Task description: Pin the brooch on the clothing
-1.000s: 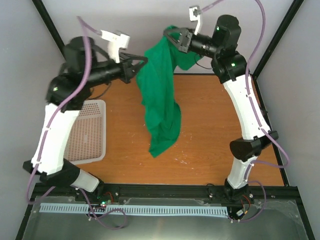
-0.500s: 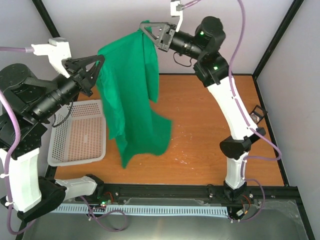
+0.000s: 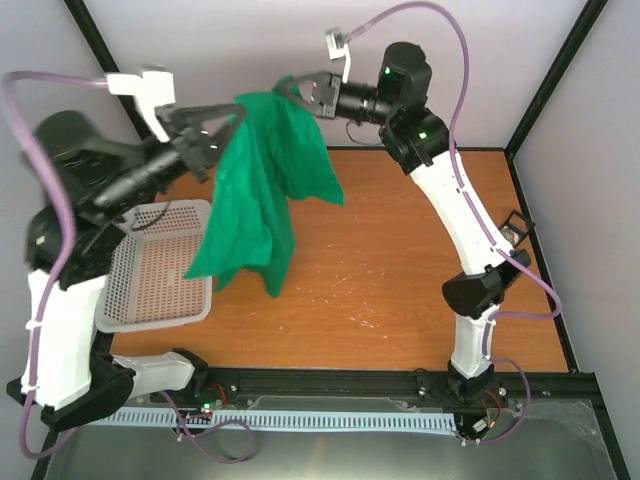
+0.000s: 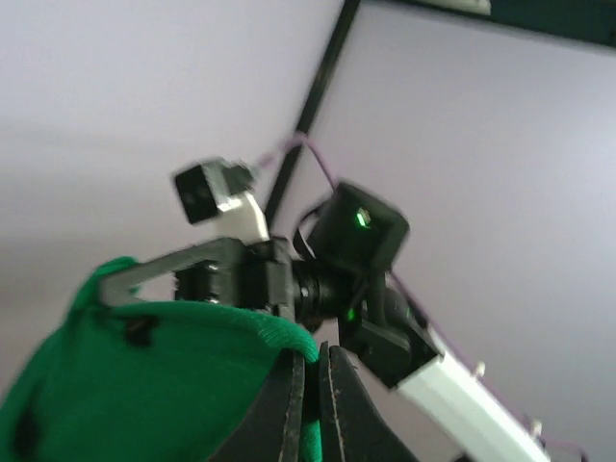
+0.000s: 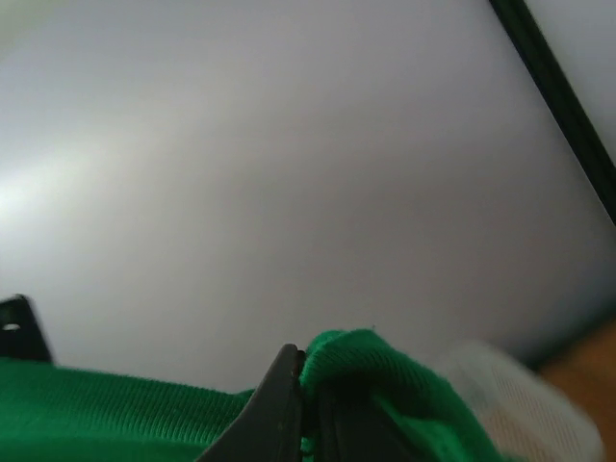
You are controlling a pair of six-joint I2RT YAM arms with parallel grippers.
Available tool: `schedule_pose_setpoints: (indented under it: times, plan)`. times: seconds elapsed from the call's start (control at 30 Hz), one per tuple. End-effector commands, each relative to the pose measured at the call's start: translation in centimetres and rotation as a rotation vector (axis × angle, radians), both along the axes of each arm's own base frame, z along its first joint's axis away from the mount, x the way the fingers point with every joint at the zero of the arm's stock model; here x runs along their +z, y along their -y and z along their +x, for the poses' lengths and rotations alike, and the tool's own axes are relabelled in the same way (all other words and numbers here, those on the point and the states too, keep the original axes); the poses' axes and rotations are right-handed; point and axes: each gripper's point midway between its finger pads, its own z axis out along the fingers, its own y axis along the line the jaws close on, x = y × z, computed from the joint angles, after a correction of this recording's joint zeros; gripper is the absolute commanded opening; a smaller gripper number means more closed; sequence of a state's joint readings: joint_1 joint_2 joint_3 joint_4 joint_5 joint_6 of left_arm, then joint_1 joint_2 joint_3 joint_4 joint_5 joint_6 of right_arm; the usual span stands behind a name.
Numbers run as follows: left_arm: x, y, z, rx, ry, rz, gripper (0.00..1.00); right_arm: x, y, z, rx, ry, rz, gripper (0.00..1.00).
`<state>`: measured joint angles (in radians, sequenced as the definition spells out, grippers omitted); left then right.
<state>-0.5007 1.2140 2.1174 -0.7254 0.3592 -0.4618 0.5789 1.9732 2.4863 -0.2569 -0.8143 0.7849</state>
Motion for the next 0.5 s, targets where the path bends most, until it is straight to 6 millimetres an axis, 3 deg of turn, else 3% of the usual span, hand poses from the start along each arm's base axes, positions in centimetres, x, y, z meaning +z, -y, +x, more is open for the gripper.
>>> schedule_pose_setpoints:
  times: [0.0,0.03,0.1,0.2,0.23,0.27,0.33,0.37,0.4,0.47]
  plan:
    - [-4.7,6.3,1.1,-0.322,-0.095,0.021,0.01,-16.9,5.2,5.8,-0.199,-0.372,-0.400,0.03]
    - [-8.2,8.1,2.5,-0.356,-0.167,0.049,0.01,-20.8,7.5,6.5,-0.253,-0.434,-0.494,0.03]
    - [-13.2,11.4,3.7,-0.422,-0.248,0.078,0.01,-27.8,13.1,6.7,-0.350,-0.565,-0.665,0.03]
    - [-20.9,17.6,4.4,-0.535,-0.315,0.169,0.01,-35.8,21.5,6.3,-0.493,-0.669,-0.829,0.03]
    - [-24.7,20.1,5.4,-0.575,-0.374,0.215,0.01,-37.6,24.1,5.9,-0.535,-0.710,-0.862,0.05]
    - [-27.1,22.2,5.6,-0.629,-0.412,0.250,0.01,-39.0,26.2,5.5,-0.575,-0.745,-0.891,0.09]
    - [-31.3,26.0,5.5,-0.695,-0.453,0.343,0.01,-40.6,29.6,4.7,-0.639,-0.795,-0.925,0.29]
    - [-33.3,27.4,5.5,-0.702,-0.483,0.405,0.09,-41.1,30.7,4.4,-0.664,-0.815,-0.929,0.37]
    - [-34.9,28.1,5.6,-0.708,-0.524,0.447,0.25,-41.2,31.5,4.0,-0.678,-0.826,-0.925,0.41]
    - [-35.8,28.2,5.5,-0.717,-0.547,0.477,0.55,-41.4,32.3,3.2,-0.702,-0.844,-0.919,0.54]
